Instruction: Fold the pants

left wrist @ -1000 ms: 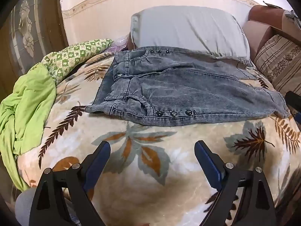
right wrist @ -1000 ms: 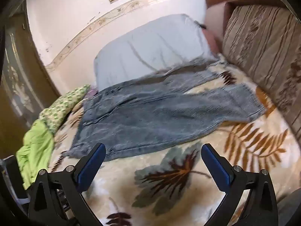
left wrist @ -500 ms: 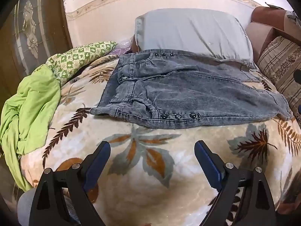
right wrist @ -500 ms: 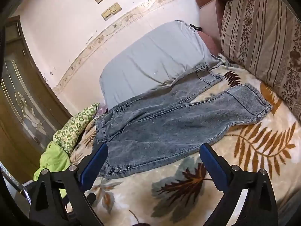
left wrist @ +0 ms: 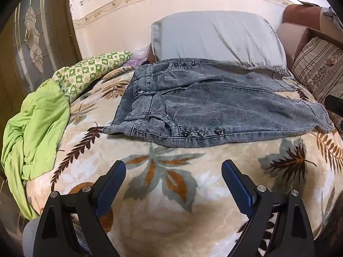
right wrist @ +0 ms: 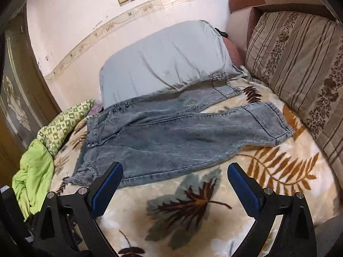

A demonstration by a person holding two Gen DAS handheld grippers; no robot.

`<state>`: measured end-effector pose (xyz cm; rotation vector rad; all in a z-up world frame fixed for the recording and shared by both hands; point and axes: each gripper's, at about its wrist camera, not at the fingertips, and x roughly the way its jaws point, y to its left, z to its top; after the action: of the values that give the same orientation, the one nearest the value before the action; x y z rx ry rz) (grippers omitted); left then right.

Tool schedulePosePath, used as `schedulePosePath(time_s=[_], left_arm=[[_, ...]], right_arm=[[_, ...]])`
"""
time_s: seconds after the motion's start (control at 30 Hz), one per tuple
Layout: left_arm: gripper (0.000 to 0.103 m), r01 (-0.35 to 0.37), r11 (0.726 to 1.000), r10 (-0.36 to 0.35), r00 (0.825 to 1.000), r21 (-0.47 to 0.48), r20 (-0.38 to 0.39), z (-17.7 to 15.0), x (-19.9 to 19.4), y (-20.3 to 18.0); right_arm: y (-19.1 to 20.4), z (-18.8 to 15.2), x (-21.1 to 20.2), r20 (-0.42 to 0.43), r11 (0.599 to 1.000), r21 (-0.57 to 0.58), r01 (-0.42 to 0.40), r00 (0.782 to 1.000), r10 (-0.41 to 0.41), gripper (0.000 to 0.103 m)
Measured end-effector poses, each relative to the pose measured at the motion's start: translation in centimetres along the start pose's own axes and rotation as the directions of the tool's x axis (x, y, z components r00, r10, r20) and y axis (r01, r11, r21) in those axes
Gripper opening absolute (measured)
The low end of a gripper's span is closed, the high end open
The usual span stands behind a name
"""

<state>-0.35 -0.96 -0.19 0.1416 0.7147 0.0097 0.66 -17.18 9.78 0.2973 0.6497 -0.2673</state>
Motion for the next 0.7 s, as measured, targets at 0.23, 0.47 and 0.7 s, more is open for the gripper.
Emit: schedulePosePath(time_s=[0.23, 0.47, 0.7], left_arm=[[0.092, 0.015, 1.000, -0.015, 1.000, 0.005, -0.001, 0.0, -0.2, 0.0], [0.092, 0.011, 1.000, -0.011, 1.000, -0.002, -0.007, 0.1, 0.0, 0.1], [0.092, 0.003, 1.000, -0.003, 1.000, -0.012, -0.014, 0.2, 0.3, 0.1]], right_arm=[[-0.5, 0.5, 0.2, -0.031, 1.000, 0.003, 0.007, 1.000, -0.006, 0.099], [-0.8, 0.0, 2.0, -0.121, 0.998, -0.011, 0.062, 0.991, -0.062, 0.099], [-0.4, 0.0, 1.5, -0.095, 0.999, -0.019, 0.037, 0.995, -0.039, 0.099]])
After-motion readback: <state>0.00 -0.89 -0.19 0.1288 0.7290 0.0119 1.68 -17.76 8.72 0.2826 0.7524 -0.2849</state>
